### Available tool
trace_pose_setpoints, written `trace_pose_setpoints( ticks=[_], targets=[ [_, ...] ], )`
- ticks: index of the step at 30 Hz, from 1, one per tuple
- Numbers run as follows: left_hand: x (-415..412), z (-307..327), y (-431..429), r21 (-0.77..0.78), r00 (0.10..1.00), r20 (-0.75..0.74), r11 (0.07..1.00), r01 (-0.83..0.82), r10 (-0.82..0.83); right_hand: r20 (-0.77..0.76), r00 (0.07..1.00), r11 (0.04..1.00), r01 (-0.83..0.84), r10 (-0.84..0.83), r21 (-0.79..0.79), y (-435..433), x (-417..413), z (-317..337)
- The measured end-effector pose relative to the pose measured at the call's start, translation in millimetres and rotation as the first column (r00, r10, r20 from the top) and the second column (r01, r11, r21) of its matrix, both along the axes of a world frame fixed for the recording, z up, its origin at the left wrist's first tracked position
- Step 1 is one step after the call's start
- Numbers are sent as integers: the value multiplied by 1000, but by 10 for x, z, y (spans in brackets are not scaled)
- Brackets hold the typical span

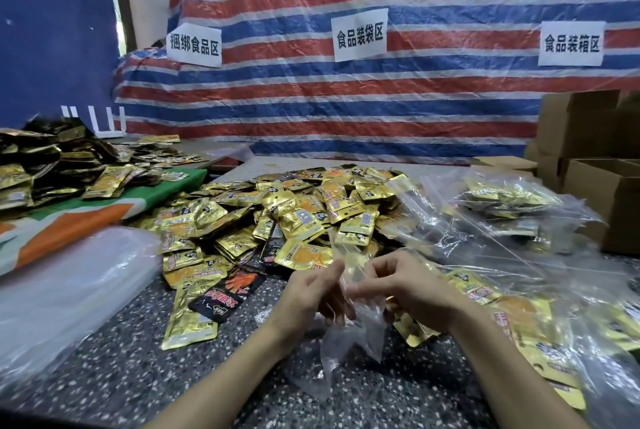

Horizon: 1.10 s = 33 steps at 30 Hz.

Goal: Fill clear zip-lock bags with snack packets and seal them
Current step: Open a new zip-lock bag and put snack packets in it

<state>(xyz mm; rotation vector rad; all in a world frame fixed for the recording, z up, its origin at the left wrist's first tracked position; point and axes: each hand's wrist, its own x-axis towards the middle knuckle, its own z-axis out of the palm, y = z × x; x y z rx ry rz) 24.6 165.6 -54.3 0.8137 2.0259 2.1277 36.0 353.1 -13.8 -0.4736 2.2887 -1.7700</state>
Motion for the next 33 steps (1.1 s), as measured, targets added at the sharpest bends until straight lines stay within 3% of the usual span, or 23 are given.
trace_pose_setpoints(
  ticks=[3, 5, 8, 10, 13, 17, 22, 25, 27, 29, 31, 33],
  targets=[
    [-12, -5, 1, 30, 999, 3, 999, -36, 36, -27, 999, 999, 18, -19, -30, -7, -2, -10],
    [-34, -8, -21, 94, 996, 36, 991, -90, 87, -49, 983, 979, 169, -176, -118, 9, -47, -25],
    [-71, 10, -58, 220, 984, 100, 962, -164, 145, -47, 882, 855, 439, -468, -274, 65, -124, -34],
    [-80, 21, -59, 255, 981, 121, 950, -180, 153, -88, 839, 811, 484, -537, -329, 72, -124, -15],
    [-72, 40, -43, 281, 977, 150, 941, -188, 151, -242, 826, 847, 433, -510, -309, 26, -61, -8],
    [-51, 113, -40, 404, 961, 258, 893, -199, 97, -613, 715, 941, 285, -336, -183, -21, 29, -2],
    [-48, 162, -79, 578, 923, 371, 803, -142, -104, -597, 802, 992, 97, -27, 86, -33, 45, -44],
    [-91, 175, -143, 640, 928, 356, 752, -159, -106, -666, 736, 981, 192, -122, 33, -28, 15, -53],
    [-149, 180, -191, 556, 946, 324, 806, -202, 13, -709, 658, 955, 285, -254, -78, -2, -22, -56],
    [-239, 163, -234, 336, 930, 226, 873, -352, 288, -709, 609, 927, 329, -355, -181, 37, -48, -58],
    [-367, 141, -288, 107, 836, 50, 829, -549, 547, -694, 581, 899, 357, -426, -253, 69, -53, -50],
    [-515, 146, -326, -136, 771, -169, 761, -635, 614, -689, 560, 882, 373, -461, -288, 92, -61, -39]
  ],
)
